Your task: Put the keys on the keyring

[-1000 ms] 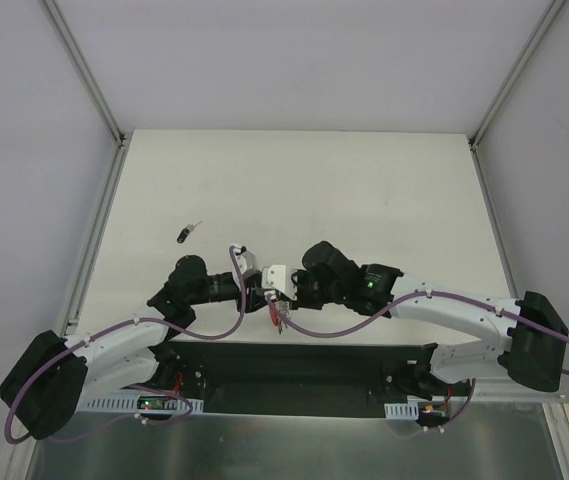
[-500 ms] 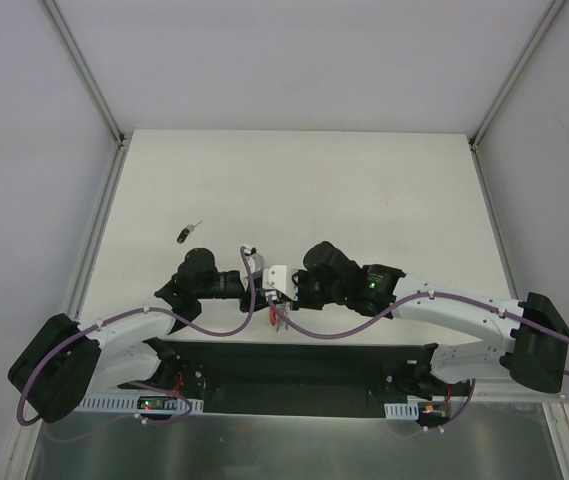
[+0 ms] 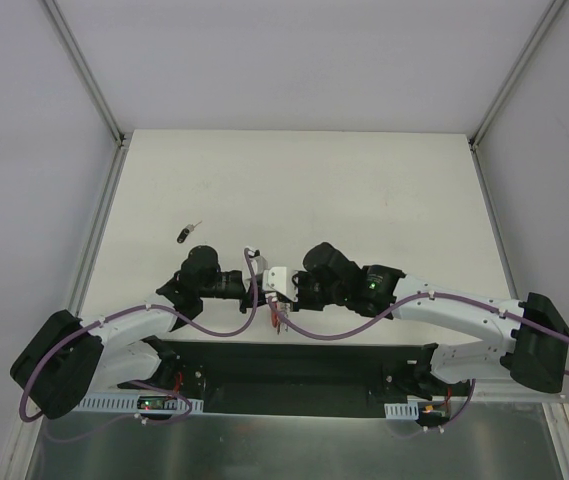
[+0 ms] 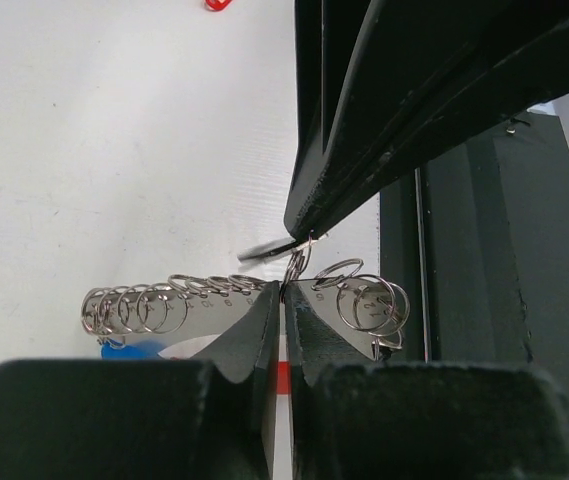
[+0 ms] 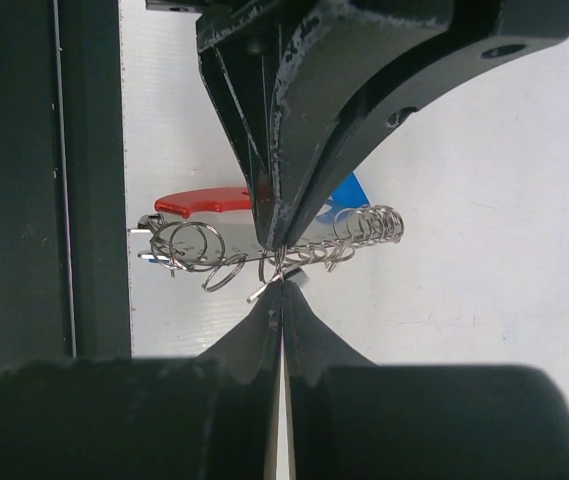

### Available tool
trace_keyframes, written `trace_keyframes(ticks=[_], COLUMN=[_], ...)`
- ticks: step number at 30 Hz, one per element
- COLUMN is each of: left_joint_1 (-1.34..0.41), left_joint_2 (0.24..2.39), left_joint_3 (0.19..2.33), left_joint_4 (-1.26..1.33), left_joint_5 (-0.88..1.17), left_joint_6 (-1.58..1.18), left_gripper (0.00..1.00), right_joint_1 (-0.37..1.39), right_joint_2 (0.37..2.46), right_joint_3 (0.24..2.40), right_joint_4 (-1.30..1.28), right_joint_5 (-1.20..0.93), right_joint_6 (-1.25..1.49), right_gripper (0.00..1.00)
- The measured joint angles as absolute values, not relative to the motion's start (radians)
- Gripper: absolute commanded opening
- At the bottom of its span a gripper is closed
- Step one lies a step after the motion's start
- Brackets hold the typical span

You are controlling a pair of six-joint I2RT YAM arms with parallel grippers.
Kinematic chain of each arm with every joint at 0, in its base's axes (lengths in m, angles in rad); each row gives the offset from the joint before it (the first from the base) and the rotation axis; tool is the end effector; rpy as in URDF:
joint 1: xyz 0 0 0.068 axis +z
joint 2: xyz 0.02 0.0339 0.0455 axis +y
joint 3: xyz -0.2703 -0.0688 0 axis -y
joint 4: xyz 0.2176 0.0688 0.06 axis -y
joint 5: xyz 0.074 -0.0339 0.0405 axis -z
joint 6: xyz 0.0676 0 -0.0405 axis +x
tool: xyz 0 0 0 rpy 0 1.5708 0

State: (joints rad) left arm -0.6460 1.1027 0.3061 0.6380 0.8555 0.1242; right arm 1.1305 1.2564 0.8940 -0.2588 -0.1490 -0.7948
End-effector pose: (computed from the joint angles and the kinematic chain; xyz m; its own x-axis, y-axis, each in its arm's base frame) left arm 0.1369 -0.1671 0.2224 -0.0025 0.1036 -0.9946 0.9980 0.0626 0.0040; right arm 0.1084 0.2537 0.2675 0.5015 -0.5917 -0.6312 -0.8397 -0.1570 -0.5199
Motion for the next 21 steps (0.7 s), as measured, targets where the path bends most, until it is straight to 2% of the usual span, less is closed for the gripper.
trace_keyframes(ticks=[21], left_joint_1=[-0.64], left_joint_2=[1.012], left_joint_3=[0.27], left_joint_4=[0.677], left_joint_5=[0.746], left_joint_6=[0.024], left_gripper=[0.0], right_joint_1=[1.132], right_joint_2=[1.236], right_joint_3=[0.87], right_joint_4=[-0.263], right_joint_5=[-0.101], right_joint_6=[-0.775], right_gripper=[0.01])
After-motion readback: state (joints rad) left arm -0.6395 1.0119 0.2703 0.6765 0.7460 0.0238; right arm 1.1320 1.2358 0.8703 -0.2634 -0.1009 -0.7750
